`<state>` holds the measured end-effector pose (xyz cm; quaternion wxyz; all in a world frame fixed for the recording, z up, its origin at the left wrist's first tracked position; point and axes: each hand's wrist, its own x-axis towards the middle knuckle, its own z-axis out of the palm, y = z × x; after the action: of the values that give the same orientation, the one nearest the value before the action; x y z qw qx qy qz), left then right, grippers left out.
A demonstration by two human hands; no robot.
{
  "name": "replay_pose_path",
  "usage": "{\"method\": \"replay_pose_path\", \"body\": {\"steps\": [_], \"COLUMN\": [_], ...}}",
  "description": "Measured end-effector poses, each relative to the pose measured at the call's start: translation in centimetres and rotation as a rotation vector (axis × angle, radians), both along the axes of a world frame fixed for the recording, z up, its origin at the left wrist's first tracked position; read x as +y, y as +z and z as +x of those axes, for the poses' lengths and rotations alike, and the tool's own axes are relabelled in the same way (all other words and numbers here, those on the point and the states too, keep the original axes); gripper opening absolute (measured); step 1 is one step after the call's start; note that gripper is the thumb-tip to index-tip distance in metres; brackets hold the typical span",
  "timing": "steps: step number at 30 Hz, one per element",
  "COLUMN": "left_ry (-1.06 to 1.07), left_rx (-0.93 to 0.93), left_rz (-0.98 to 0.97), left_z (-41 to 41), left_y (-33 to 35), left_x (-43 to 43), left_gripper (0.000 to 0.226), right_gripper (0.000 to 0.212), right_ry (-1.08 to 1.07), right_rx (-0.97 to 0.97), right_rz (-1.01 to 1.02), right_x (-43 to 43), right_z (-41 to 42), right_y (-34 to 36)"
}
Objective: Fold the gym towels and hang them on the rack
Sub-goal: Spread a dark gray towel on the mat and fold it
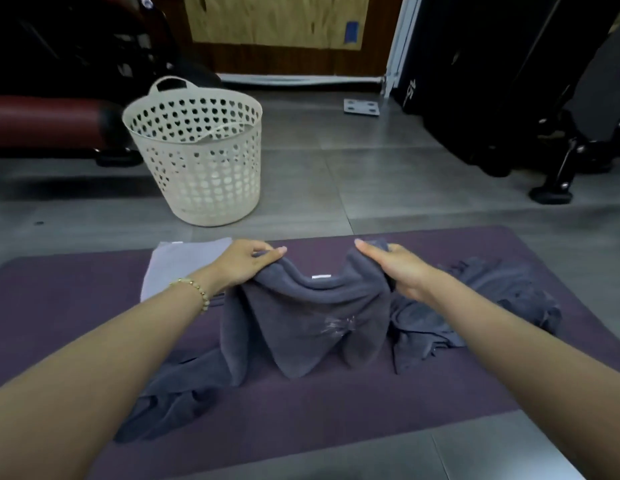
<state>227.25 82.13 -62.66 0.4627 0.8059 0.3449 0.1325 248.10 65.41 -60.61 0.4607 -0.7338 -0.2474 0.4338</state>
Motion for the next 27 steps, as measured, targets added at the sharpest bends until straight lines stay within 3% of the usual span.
{"method": "replay_pose_path", "body": {"steps": [5, 8, 11, 15, 17, 21, 24, 27], "left_ry": [0.023, 0.063, 0.077, -0.027, -0.037, -0.011, 0.017, 0.030], "left_rx": [0.051, 0.104, 0.129, 0.169, 0.190, 0.163, 0.155, 0.122], "left_rz": [-0.018, 0.023, -0.017, -0.099, -0.125, -0.141, -0.175, -0.187], "left_z": [5.2, 8.8, 12.3, 16.3, 17.8, 19.6, 20.3, 20.8], "left_y": [-8.4, -14.4, -20.2, -26.8, -29.5, -32.8, -33.9, -34.1], "left_x": [3.5, 5.6, 5.5, 2.8, 1.3, -0.8, -1.9, -2.8], "left_gripper": [0.027, 0.017, 0.030, 0.040, 0.043, 0.041, 0.041, 0.045], "right_gripper": [0.025, 0.025, 0.050, 0.093, 0.115, 0.136, 0.138, 0.125], "right_ry": [-0.012, 0.036, -0.044, -0.327, -0.483, -0.594, -0.555, -0.544], "right_rx": [-0.045, -0.225, -0.410, -0.771, -0.700, -0.285, -0.256, -0.315], "right_rz": [-0.042, -0.102, -0.178, -0.378, -0.449, -0.607, -0.711, -0.711], "right_x": [3.8, 5.2, 3.7, -1.4, -3.2, -4.1, -3.9, -3.9], "right_z": [4.2, 7.7, 11.5, 14.9, 16.1, 17.9, 18.2, 18.0], "right_y": [-9.7, -16.2, -22.0, -26.3, -27.4, -29.1, -30.6, -31.4]}}
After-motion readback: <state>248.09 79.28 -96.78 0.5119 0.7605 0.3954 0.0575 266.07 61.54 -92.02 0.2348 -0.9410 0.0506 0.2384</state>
